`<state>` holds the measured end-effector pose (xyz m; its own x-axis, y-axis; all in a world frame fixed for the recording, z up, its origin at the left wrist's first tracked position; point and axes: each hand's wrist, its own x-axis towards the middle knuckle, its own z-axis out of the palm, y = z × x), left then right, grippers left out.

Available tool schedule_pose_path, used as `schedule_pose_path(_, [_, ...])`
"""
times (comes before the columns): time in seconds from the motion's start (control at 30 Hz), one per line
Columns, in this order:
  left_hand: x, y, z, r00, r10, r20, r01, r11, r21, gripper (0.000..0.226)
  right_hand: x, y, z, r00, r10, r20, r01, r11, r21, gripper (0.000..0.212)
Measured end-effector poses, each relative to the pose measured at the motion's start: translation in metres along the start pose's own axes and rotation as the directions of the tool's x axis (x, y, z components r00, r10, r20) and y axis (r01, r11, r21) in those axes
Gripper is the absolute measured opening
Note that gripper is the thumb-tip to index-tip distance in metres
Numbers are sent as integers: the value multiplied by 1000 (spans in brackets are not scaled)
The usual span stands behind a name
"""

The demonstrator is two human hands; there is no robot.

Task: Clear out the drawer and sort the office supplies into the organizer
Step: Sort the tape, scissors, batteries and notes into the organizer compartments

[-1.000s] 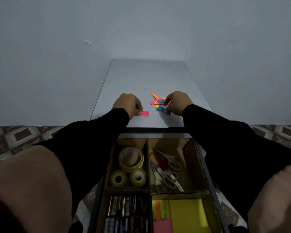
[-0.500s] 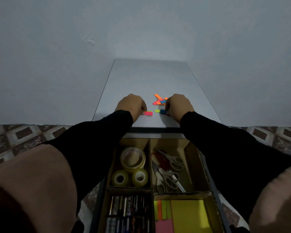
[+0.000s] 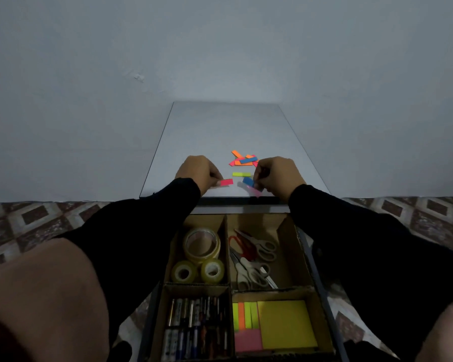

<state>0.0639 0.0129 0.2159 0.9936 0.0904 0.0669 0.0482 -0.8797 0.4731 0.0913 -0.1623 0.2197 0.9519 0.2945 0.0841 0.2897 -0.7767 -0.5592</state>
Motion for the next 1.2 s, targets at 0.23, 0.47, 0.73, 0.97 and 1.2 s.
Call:
schedule_pose_path(0.23, [-56,-4,7,998,-62,18,64,988,-137,16,-56,4,-5,986,124,115,-147,964,222,23])
schedule_pose_path(0.47, [-120,-6,34,980,-160,122,195,904,-381,9,-119,31,25,925,276,261,-357,867,349,20])
schedule_pose_path(0.73, [-165,-24,66,963,-180,198,251,865,-435,19,-170,63,73,832,428,352,-530,801,278,24])
schedule_pose_path(0.97, [-187,-27,78,947,-216,238,314,781,-539,20,-182,82,110,775,544,321,-628,716,304,17])
schedule_pose_path(1.2, [-193,-32,88,939,-208,273,325,793,-516,16,-180,83,127,741,614,272,-671,660,337,16])
